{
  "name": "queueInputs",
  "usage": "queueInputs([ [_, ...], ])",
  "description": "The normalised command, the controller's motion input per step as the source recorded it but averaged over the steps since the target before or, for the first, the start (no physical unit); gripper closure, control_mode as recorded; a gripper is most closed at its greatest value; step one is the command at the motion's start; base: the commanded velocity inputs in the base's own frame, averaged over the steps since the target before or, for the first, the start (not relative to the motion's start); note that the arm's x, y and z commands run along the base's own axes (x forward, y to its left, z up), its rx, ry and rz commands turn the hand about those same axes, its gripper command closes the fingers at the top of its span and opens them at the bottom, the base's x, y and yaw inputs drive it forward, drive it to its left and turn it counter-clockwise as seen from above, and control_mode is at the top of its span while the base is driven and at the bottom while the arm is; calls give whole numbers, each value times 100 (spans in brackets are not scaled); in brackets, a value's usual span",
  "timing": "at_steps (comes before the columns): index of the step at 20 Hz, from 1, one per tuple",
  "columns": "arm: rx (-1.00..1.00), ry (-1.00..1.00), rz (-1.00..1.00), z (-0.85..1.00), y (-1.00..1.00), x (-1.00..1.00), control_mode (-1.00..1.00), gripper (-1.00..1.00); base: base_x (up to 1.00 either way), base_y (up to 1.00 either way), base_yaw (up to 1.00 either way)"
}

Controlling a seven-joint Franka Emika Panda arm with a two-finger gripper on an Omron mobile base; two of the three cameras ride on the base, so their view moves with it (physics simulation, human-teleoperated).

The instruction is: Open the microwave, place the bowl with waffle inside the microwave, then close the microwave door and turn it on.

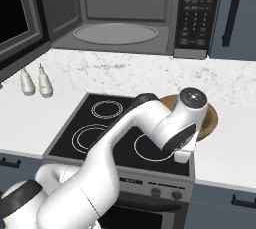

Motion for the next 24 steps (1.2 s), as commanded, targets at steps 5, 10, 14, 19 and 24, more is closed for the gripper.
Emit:
queueInputs([
  [5,0,-1,1,58,100,0,-100,100,0,0,0],
  [10,0,-4,1,70,99,0,-100,100,0,0,0],
  [14,0,-24,0,67,84,0,-100,100,0,0,0],
  [19,0,-26,0,74,80,0,-100,100,0,0,0],
  [24,0,-24,3,87,55,0,-100,100,0,0,0],
])
